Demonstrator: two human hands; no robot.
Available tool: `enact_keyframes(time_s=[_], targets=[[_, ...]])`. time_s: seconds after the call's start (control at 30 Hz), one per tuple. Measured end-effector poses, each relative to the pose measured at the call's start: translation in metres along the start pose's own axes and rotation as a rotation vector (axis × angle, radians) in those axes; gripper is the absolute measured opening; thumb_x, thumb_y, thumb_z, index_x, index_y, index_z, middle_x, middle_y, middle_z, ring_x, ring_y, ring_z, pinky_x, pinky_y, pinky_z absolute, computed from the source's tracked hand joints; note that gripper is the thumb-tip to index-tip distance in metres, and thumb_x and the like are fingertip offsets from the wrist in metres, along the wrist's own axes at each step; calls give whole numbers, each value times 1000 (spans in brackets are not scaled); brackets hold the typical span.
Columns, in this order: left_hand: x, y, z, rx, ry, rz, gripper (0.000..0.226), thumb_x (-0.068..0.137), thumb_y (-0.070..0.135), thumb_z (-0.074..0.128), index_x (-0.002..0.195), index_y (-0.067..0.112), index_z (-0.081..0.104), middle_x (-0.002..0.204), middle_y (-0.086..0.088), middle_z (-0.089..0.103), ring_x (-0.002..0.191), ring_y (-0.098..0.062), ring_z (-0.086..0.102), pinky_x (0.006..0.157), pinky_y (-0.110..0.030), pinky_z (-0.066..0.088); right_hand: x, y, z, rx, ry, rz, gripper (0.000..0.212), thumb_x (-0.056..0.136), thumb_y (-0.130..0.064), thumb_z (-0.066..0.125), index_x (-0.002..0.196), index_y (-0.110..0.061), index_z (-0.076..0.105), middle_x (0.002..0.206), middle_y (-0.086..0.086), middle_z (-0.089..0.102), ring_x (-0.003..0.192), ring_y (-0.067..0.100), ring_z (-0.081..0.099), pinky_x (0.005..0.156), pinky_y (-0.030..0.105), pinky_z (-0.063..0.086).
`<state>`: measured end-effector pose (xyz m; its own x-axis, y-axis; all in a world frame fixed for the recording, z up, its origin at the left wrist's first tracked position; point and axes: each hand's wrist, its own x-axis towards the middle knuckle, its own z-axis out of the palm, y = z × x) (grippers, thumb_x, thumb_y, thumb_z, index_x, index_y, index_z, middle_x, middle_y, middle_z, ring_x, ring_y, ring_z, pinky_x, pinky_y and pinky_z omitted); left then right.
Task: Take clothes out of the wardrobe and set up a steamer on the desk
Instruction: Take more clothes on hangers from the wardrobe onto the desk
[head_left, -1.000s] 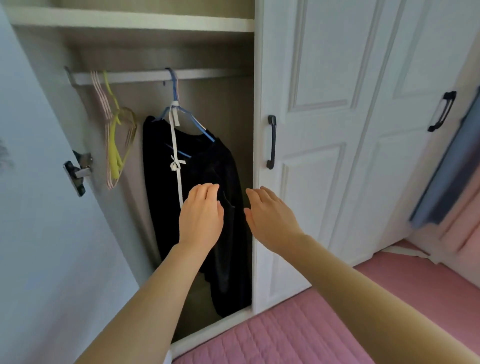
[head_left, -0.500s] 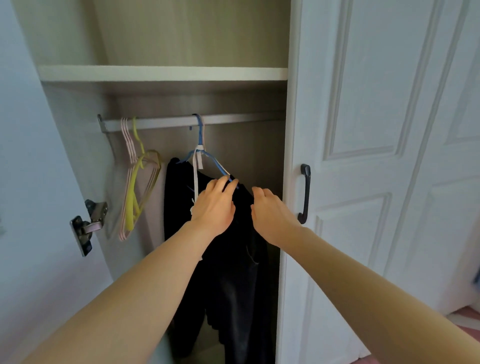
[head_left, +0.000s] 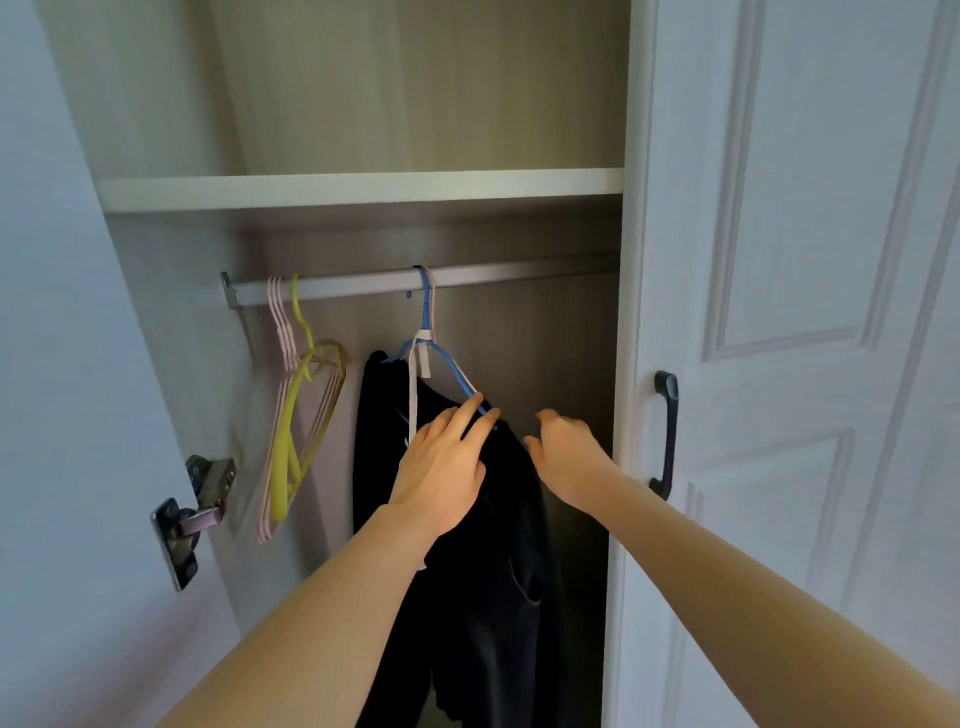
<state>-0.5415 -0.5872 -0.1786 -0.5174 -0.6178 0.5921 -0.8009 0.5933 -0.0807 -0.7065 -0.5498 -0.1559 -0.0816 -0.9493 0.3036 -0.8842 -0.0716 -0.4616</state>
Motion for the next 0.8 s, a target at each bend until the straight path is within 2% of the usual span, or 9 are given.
enact_keyframes(time_s=[0.13, 0.23, 0.4, 0.5, 0.57, 0.63, 0.7, 0.73, 0.8], targets=[[-7, -10, -1, -98, 96, 7, 47, 94, 16, 42, 141, 15, 45, 151, -5, 36, 134, -22, 40, 109, -35, 33, 11, -10, 6, 135, -18, -5, 36, 99, -33, 43, 116, -3, 53, 100, 11, 62, 83, 17, 59, 70, 25, 46], [-3, -17, -8, -193, 145, -29, 53, 91, 27, 24, 127, 11, 60, 140, -6, 51, 129, -22, 47, 109, -35, 35, 20, -25, 9, 279, -45, 6, 41, 99, -38, 43, 111, -1, 57, 100, 13, 64, 90, 23, 61, 72, 26, 45], [3, -27, -16, -314, 240, -106, 23, 95, 15, 49, 101, 8, 70, 115, 2, 63, 105, -13, 58, 88, -26, 47, 33, -41, 20, 369, -143, 39, 48, 96, -44, 47, 125, -6, 55, 114, 10, 63, 101, 21, 60, 83, 28, 49], [7, -31, -17, -318, 278, -138, 12, 90, 14, 57, 84, 9, 67, 98, 4, 60, 89, -11, 58, 73, -28, 49, 37, -43, 23, 398, -185, 48, 52, 94, -43, 50, 133, -8, 50, 126, 8, 59, 113, 22, 56, 91, 27, 46], [12, -31, -19, -318, 271, -209, 9, 86, 15, 62, 78, 10, 65, 96, 6, 55, 82, -11, 58, 68, -29, 49, 40, -43, 22, 406, -177, 51, 51, 95, -38, 52, 136, -8, 47, 129, 9, 57, 117, 22, 54, 94, 28, 44], [19, -29, -21, -347, 239, -347, 11, 84, 17, 64, 77, 9, 65, 97, 6, 50, 79, -13, 58, 65, -29, 48, 43, -42, 20, 424, -160, 57, 46, 95, -29, 52, 136, -9, 46, 130, 9, 57, 116, 23, 55, 93, 28, 44], [30, -29, -24, -367, 201, -461, 11, 84, 19, 65, 81, 8, 64, 101, 3, 48, 82, -17, 59, 65, -30, 48, 47, -42, 18, 414, -137, 59, 37, 96, -22, 48, 130, -11, 50, 124, 11, 59, 107, 25, 59, 84, 28, 47], [35, -28, -26, -357, 179, -479, 14, 83, 20, 66, 90, 9, 62, 104, 1, 48, 86, -20, 59, 67, -32, 49, 49, -42, 18, 403, -123, 65, 33, 95, -19, 46, 127, -12, 51, 120, 13, 60, 102, 27, 60, 79, 29, 48], [46, -32, -29, -334, 113, -488, 41, 81, 21, 70, 116, 14, 51, 116, -2, 49, 98, -24, 57, 74, -37, 50, 54, -44, 18, 409, -90, 90, 31, 94, -14, 43, 123, -11, 52, 117, 17, 58, 99, 30, 59, 74, 29, 46]])
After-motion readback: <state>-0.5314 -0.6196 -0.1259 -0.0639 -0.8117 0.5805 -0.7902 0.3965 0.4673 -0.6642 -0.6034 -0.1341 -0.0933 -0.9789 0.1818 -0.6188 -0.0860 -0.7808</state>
